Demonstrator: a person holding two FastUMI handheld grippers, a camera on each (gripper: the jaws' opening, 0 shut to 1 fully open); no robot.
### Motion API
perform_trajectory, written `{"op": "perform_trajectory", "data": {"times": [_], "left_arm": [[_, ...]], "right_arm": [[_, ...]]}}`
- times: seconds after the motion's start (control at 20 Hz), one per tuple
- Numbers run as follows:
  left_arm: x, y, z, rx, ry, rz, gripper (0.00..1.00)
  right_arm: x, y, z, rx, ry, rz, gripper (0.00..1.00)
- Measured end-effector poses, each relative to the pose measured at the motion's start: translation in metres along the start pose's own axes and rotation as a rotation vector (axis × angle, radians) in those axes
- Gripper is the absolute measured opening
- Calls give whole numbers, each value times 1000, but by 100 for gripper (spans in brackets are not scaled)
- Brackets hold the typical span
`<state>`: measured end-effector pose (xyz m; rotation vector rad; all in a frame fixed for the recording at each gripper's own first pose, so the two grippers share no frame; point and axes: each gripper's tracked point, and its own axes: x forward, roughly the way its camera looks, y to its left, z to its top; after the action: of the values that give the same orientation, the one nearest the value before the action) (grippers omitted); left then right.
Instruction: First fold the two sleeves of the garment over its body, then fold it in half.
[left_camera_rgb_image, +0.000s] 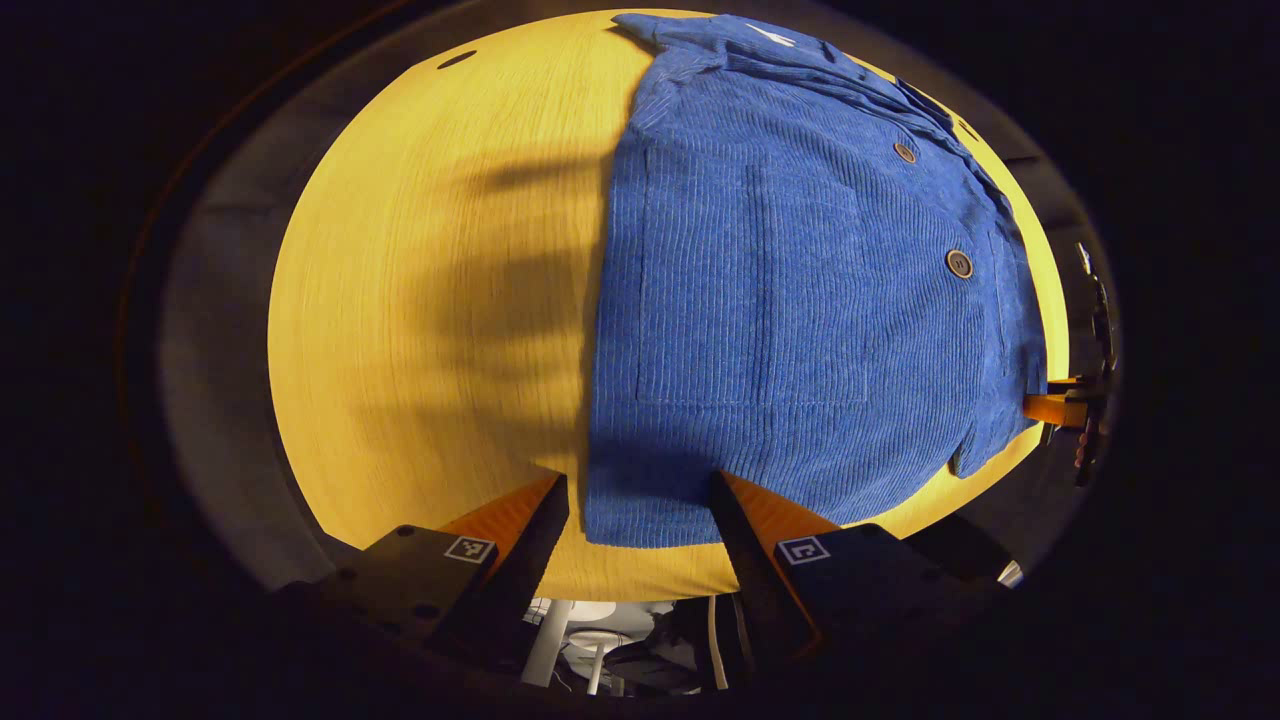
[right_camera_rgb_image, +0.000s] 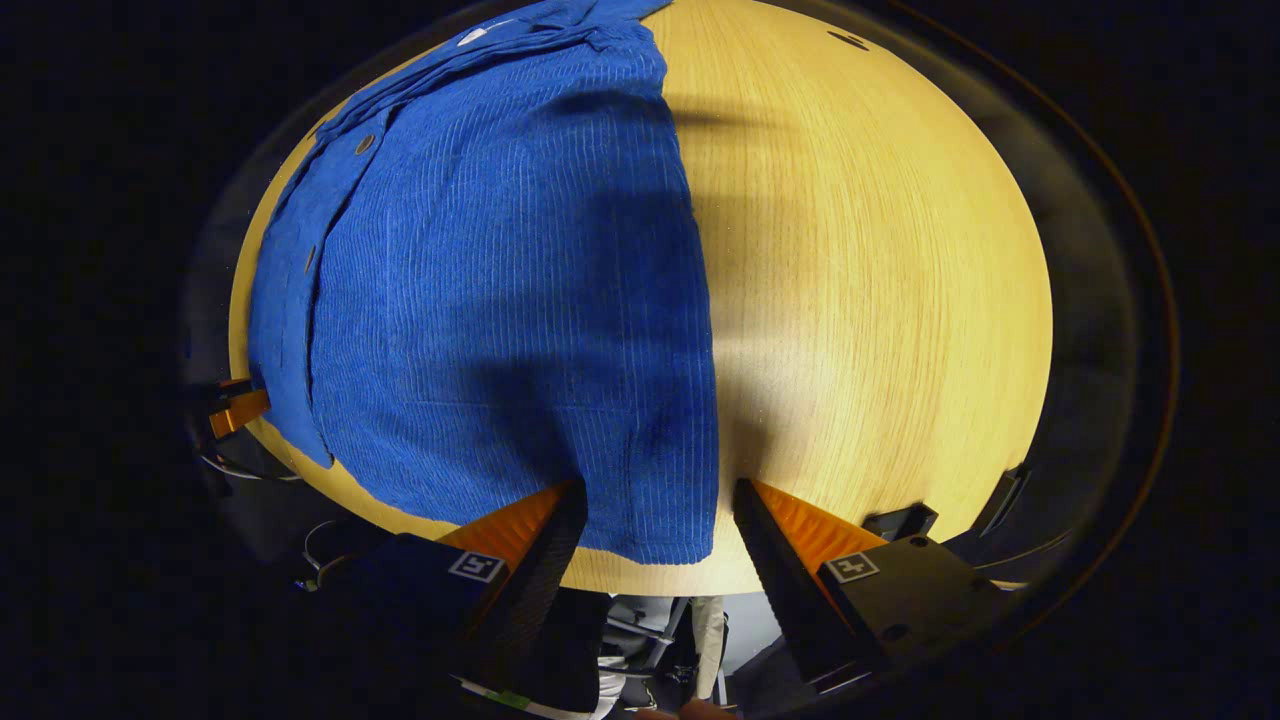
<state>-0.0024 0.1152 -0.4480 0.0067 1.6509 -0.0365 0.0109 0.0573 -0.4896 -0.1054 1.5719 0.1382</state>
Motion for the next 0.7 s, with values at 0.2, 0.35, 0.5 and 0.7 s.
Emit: {"op": "perform_trajectory", "data": {"times": [0.2, 0.35, 0.5, 0.7], "left_arm": [[-2, -9, 3, 38, 7, -3, 80], [1, -30, 4, 92, -6, -19, 41], [0, -31, 5, 163, -37, 14, 6], [-1, -35, 8, 113, -66, -85, 0]], "right_arm": [[-1, 6, -3, 24, 25, 8, 96], [-3, 29, -1, 46, 32, 39, 39], [0, 29, 3, -19, -4, 22, 8], [-3, 30, 2, 50, -23, 94, 5]]}}
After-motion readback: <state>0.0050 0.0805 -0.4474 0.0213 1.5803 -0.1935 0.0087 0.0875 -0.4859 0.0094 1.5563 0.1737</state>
